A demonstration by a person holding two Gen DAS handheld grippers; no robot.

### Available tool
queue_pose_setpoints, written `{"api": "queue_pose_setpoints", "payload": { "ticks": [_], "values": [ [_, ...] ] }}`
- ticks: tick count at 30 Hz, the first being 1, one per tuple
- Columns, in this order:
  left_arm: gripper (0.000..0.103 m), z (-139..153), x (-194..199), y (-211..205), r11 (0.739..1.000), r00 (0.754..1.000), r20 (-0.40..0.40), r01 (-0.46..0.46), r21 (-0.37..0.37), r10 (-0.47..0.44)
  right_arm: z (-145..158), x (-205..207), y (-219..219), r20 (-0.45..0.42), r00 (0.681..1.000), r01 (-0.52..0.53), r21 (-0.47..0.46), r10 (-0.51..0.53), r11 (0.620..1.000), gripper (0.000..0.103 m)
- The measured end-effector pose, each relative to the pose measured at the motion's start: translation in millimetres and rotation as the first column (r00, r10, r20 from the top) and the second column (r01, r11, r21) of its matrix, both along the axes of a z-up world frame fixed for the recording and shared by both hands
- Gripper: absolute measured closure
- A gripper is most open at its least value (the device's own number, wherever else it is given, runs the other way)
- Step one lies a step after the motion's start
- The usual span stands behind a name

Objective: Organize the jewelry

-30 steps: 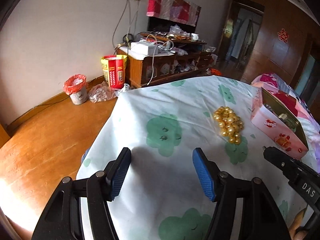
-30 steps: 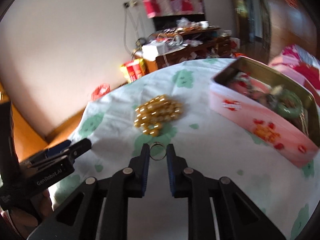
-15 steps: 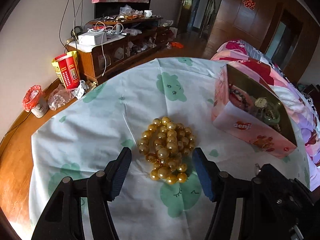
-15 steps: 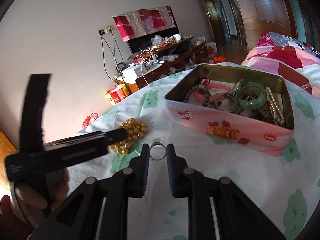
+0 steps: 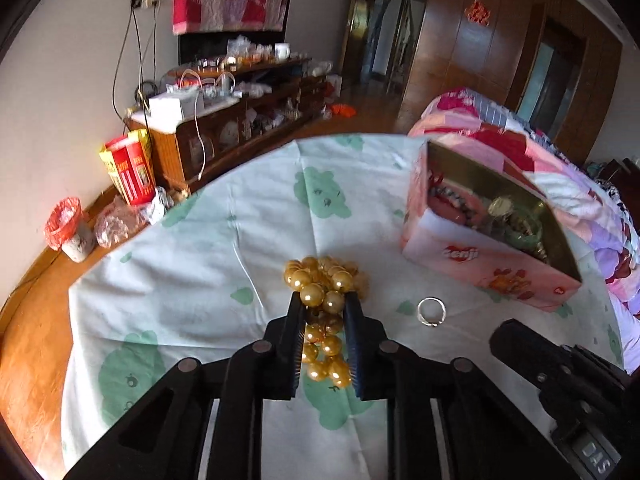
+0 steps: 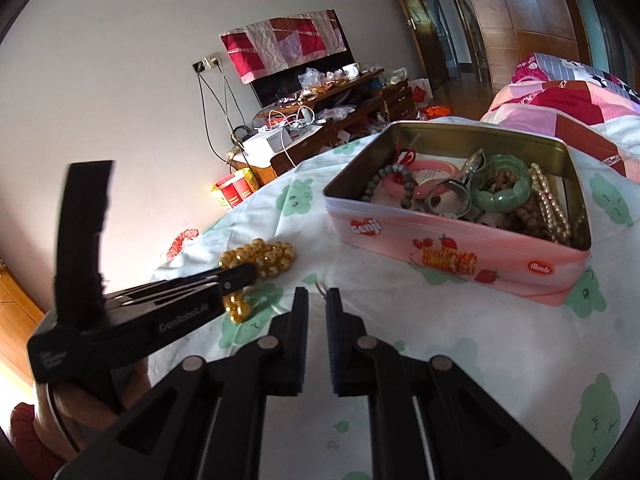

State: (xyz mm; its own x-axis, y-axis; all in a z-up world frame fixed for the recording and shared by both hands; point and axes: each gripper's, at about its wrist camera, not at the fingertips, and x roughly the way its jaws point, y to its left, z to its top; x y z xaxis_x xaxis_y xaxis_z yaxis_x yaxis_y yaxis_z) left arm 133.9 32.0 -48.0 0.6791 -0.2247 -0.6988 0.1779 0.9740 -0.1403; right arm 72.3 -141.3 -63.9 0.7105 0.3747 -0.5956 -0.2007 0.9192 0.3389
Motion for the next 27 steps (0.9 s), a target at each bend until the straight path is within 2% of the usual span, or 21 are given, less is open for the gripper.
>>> {"api": "queue_pose_setpoints", "payload": {
  "ticks": [5, 6, 7, 11, 13, 16, 18, 20, 22, 25, 26, 27],
  "values": [
    [0.086, 13, -32, 3, 0.999, 0.994, 0.109, -0.017, -0.042, 0.022, 0, 0, -8, 0.009, 1.000, 0.011, 0.031, -0.012, 0.999, 0.091],
    [0.093, 17, -37, 4, 0.999, 0.990, 0.135, -0.032, -0.042, 0.037, 1, -1, -9, 0.017, 1.000, 0.016, 0.029, -0.016, 0.999, 0.091],
    [0.093, 19, -40, 5, 0.998, 0.988, 0.148, -0.039, -0.044, 0.045, 2, -2, -9, 0.023, 1.000, 0.020, 0.026, -0.021, 0.999, 0.091],
    [0.093, 15, -49, 9, 0.996, 0.988, 0.139, -0.053, -0.074, 0.063, 3, -1, -9, 0.026, 0.999, 0.020, 0.025, -0.020, 0.999, 0.091],
    [0.093, 18, -53, 12, 0.994, 0.984, 0.162, -0.059, -0.092, 0.073, 3, 0, -8, 0.025, 1.000, 0.005, 0.029, -0.006, 1.000, 0.090],
    [0.093, 15, -50, 18, 0.990, 0.986, 0.143, -0.066, -0.126, 0.084, 0, 10, 6, -0.008, 1.000, -0.025, -0.027, 0.025, 0.999, 0.078],
    [0.093, 11, -49, 24, 0.984, 0.988, 0.118, -0.084, -0.159, 0.103, -3, 20, 19, -0.039, 0.998, -0.050, -0.094, 0.047, 0.994, 0.060],
    [0.093, 7, -47, 29, 0.977, 0.988, 0.094, -0.107, -0.182, 0.125, -3, 30, 29, -0.048, 0.998, -0.051, -0.163, 0.044, 0.985, 0.055],
    [0.093, 5, -46, 32, 0.974, 0.988, 0.080, -0.113, -0.198, 0.131, -5, 40, 36, -0.065, 0.997, -0.053, -0.218, 0.039, 0.975, 0.055],
    [0.093, 5, -46, 31, 0.977, 0.988, 0.089, -0.107, -0.184, 0.125, -19, 59, 47, -0.145, 0.988, -0.095, -0.271, 0.057, 0.958, 0.056],
    [0.093, 5, -45, 29, 0.979, 0.989, 0.093, -0.101, -0.175, 0.118, -19, 57, 50, -0.127, 0.990, -0.098, -0.294, 0.062, 0.951, 0.059],
    [0.093, 5, -46, 27, 0.982, 0.989, 0.097, -0.096, -0.163, 0.113, -19, 55, 51, -0.124, 0.990, -0.105, -0.307, 0.070, 0.946, 0.081]
  ]
}}
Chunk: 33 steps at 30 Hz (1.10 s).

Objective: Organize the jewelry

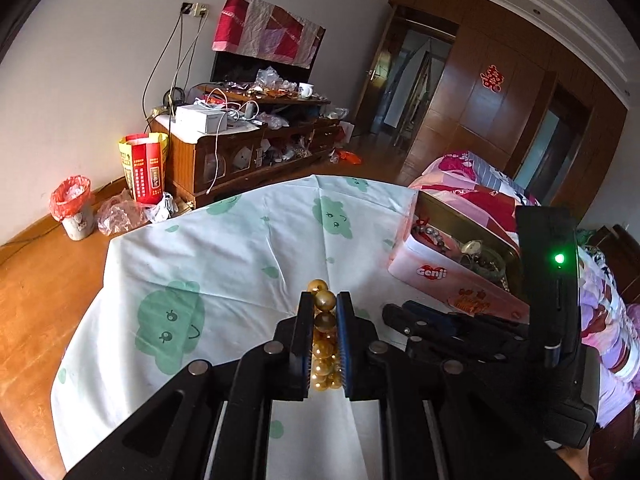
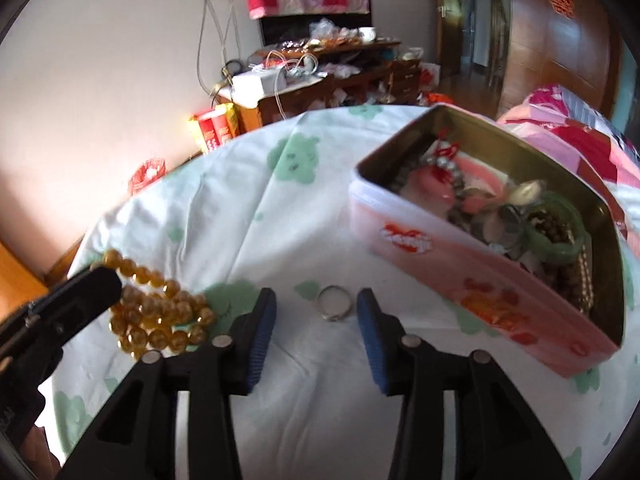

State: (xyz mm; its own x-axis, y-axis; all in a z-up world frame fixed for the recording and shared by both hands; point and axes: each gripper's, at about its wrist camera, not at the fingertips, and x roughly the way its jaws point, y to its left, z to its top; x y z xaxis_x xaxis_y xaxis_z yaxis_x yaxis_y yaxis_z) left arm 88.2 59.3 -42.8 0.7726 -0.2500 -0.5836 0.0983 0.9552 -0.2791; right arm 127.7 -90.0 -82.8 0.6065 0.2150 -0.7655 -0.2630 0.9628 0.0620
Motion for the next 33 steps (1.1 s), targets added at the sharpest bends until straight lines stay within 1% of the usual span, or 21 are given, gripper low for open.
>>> {"api": "queue_pose_setpoints", "payload": {
  "ticks": [2, 3, 4, 5, 6, 7, 9, 11, 13, 15, 18, 19, 21, 23, 25, 26, 27, 29, 31, 33],
  "values": [
    [0.093, 0, 0, -3, 1.000, 1.000, 0.005, 0.013, 0.018, -0.013, 1, -2, -1, 0.000, 1.000, -0.002, -0.001, 0.002, 1.000, 0.087],
    [0.093, 0, -2, -5, 1.000, 1.000, 0.008, 0.016, 0.023, -0.016, 1, -5, -6, -0.001, 1.000, 0.003, 0.015, -0.003, 1.000, 0.092],
    [0.093, 0, -3, -5, 1.000, 1.000, 0.010, 0.018, 0.025, -0.018, 1, -7, -12, -0.006, 1.000, 0.008, 0.050, -0.008, 0.999, 0.093],
    [0.093, 0, -3, -6, 0.999, 1.000, 0.010, 0.018, 0.027, -0.019, 2, -10, -17, -0.009, 1.000, 0.016, 0.084, -0.016, 0.996, 0.094],
    [0.093, -1, -2, -6, 0.999, 1.000, 0.008, 0.018, 0.029, -0.019, 4, -13, -26, -0.002, 1.000, 0.029, 0.140, -0.029, 0.990, 0.094],
    [0.093, 0, -3, -6, 0.999, 1.000, 0.007, 0.018, 0.030, -0.018, 7, -18, -37, 0.012, 0.999, 0.037, 0.202, -0.040, 0.979, 0.094],
    [0.093, 0, -4, -7, 0.999, 1.000, 0.007, 0.016, 0.034, -0.016, 9, -26, -52, 0.025, 0.997, 0.057, 0.290, -0.067, 0.955, 0.094],
    [0.093, 1, -5, -9, 0.999, 1.000, 0.007, 0.014, 0.039, -0.015, 9, -35, -61, 0.026, 0.996, 0.075, 0.353, -0.090, 0.933, 0.094],
    [0.093, 1, -5, -10, 0.999, 1.000, 0.003, 0.011, 0.044, -0.011, 13, -42, -66, 0.040, 0.993, 0.087, 0.378, -0.110, 0.922, 0.094],
    [0.093, 1, -5, -10, 0.999, 1.000, 0.003, 0.002, 0.049, -0.003, 16, -44, -62, 0.065, 0.992, 0.078, 0.352, -0.108, 0.933, 0.092],
    [0.093, 2, -6, -9, 0.999, 1.000, 0.010, -0.011, 0.045, 0.011, 15, -35, -45, 0.046, 0.998, 0.032, 0.337, -0.050, 0.941, 0.091],
    [0.093, 2, -7, -8, 0.999, 1.000, 0.014, -0.017, 0.043, 0.016, 15, -32, -39, 0.042, 0.998, 0.023, 0.313, -0.038, 0.950, 0.091],
    [0.093, 4, -9, -6, 0.999, 0.999, 0.026, -0.023, 0.034, 0.023, 14, -22, -26, 0.033, 0.999, 0.003, 0.234, -0.011, 0.972, 0.088],
    [0.093, 4, -11, -5, 0.999, 0.999, 0.032, -0.029, 0.027, 0.028, 10, -11, -15, 0.008, 1.000, -0.015, 0.175, 0.014, 0.984, 0.087],
    [0.093, 4, -11, -4, 0.999, 0.999, 0.028, -0.032, 0.023, 0.031, 3, -2, -7, -0.018, 1.000, -0.023, 0.127, 0.026, 0.992, 0.083],
    [0.093, 4, -11, -4, 0.999, 0.999, 0.025, -0.031, 0.021, 0.031, 3, -2, -6, -0.016, 1.000, -0.020, 0.113, 0.022, 0.993, 0.073],
    [0.093, 3, -10, -4, 0.999, 0.999, 0.020, -0.030, 0.020, 0.029, 4, -3, -7, -0.010, 1.000, -0.019, 0.112, 0.020, 0.994, 0.057],
    [0.093, 2, -8, -4, 0.999, 1.000, 0.011, -0.026, 0.022, 0.025, 7, -9, -12, 0.016, 1.000, -0.015, 0.123, 0.013, 0.992, 0.042],
    [0.093, 2, -7, -4, 0.999, 1.000, 0.007, -0.024, 0.022, 0.024, 6, -9, -16, 0.013, 1.000, -0.015, 0.137, 0.013, 0.990, 0.042],
    [0.093, 1, -7, -3, 1.000, 1.000, 0.005, -0.026, 0.018, 0.026, 1, -4, -16, -0.023, 1.000, -0.011, 0.141, 0.015, 0.990, 0.048]
  ]
}}
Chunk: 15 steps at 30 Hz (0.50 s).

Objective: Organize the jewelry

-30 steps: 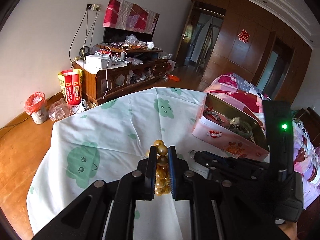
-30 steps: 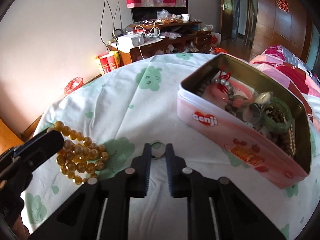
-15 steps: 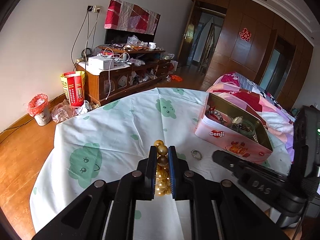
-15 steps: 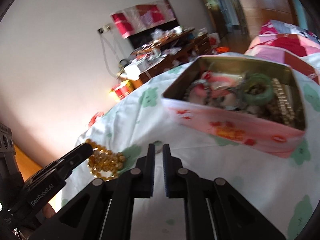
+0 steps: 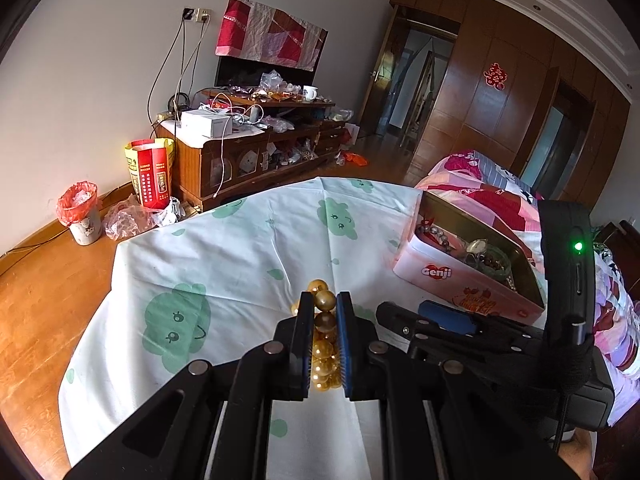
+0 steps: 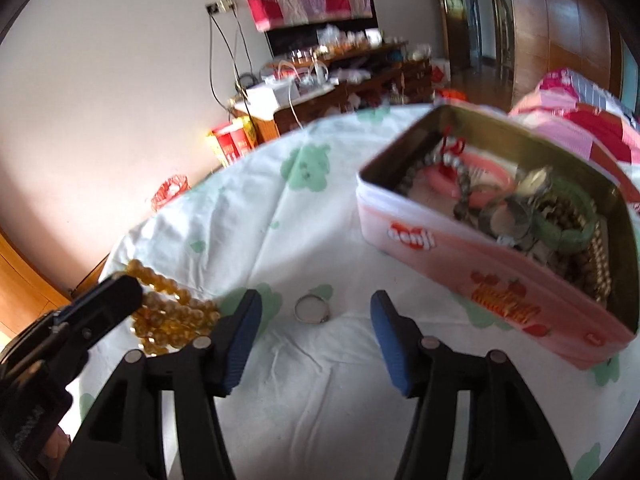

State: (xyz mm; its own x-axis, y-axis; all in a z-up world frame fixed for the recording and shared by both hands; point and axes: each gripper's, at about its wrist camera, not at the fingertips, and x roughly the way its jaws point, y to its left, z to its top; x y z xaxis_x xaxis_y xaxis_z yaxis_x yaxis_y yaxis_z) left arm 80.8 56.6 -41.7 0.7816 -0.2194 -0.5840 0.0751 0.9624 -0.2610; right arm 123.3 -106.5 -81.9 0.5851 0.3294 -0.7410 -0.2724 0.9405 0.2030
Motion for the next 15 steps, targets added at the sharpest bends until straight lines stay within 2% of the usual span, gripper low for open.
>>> {"api": "queue_pose_setpoints", "payload": {
  "ticks": [3, 9, 12, 15],
  "values": [
    [0.093, 0, 0, 2, 1.000, 1.000, -0.003, -0.004, -0.007, 0.004, 0, 4, 6, 0.004, 1.000, -0.018, -0.022, 0.018, 1.000, 0.056],
    [0.093, 0, 0, 2, 1.000, 1.000, -0.004, -0.004, -0.005, 0.004, -2, -1, 33, 0.033, 0.997, -0.057, -0.217, 0.065, 0.975, 0.066],
    [0.093, -1, 0, 2, 1.000, 1.000, -0.002, -0.002, 0.001, 0.002, -2, -5, 32, 0.037, 0.997, -0.058, -0.229, 0.069, 0.972, 0.078],
    [0.093, -1, 0, 1, 1.000, 1.000, -0.004, -0.002, 0.001, 0.002, -2, -7, 27, 0.034, 0.998, -0.052, -0.212, 0.061, 0.976, 0.080]
  ]
}}
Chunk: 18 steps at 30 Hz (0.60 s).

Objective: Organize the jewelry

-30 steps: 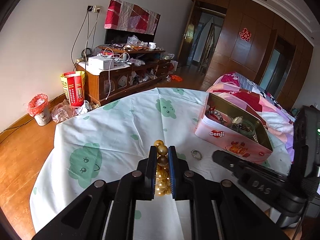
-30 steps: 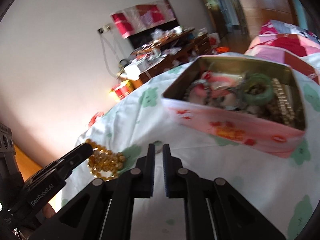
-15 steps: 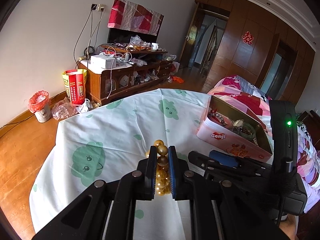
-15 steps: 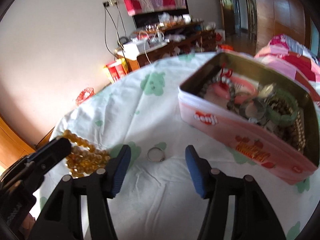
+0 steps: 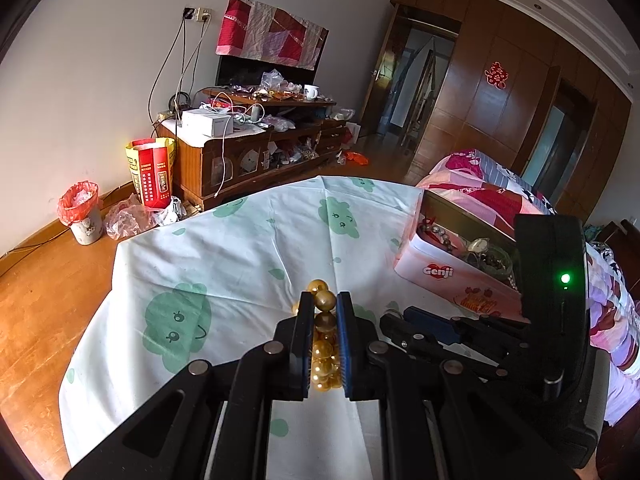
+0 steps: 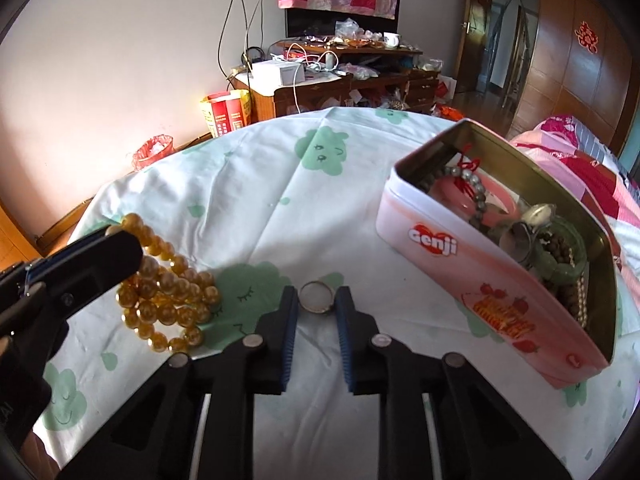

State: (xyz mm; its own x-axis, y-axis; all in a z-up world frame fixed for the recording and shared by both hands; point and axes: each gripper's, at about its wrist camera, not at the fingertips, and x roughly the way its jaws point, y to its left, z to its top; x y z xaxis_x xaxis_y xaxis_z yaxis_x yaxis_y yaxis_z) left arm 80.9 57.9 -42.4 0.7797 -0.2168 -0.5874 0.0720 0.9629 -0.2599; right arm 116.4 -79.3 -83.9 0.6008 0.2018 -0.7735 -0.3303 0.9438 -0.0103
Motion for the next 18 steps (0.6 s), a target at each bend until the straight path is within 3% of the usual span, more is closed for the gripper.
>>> {"api": "queue_pose_setpoints", "payload": {
  "ticks": [6, 11, 18],
  "values": [
    [0.093, 1, -1, -3, 1.000, 1.000, 0.001, 0.010, 0.021, -0.010, 6, -8, -18, 0.013, 0.999, 0.029, 0.107, -0.031, 0.994, 0.081],
    [0.093, 4, -3, -5, 0.999, 1.000, 0.013, 0.024, 0.027, -0.024, 18, -31, -55, 0.068, 0.994, 0.067, 0.276, -0.089, 0.959, 0.081],
    [0.093, 16, -13, -10, 0.998, 0.995, 0.069, 0.063, 0.022, -0.065, 41, -51, -89, 0.171, 0.963, 0.133, 0.376, -0.210, 0.917, 0.081]
  ]
}}
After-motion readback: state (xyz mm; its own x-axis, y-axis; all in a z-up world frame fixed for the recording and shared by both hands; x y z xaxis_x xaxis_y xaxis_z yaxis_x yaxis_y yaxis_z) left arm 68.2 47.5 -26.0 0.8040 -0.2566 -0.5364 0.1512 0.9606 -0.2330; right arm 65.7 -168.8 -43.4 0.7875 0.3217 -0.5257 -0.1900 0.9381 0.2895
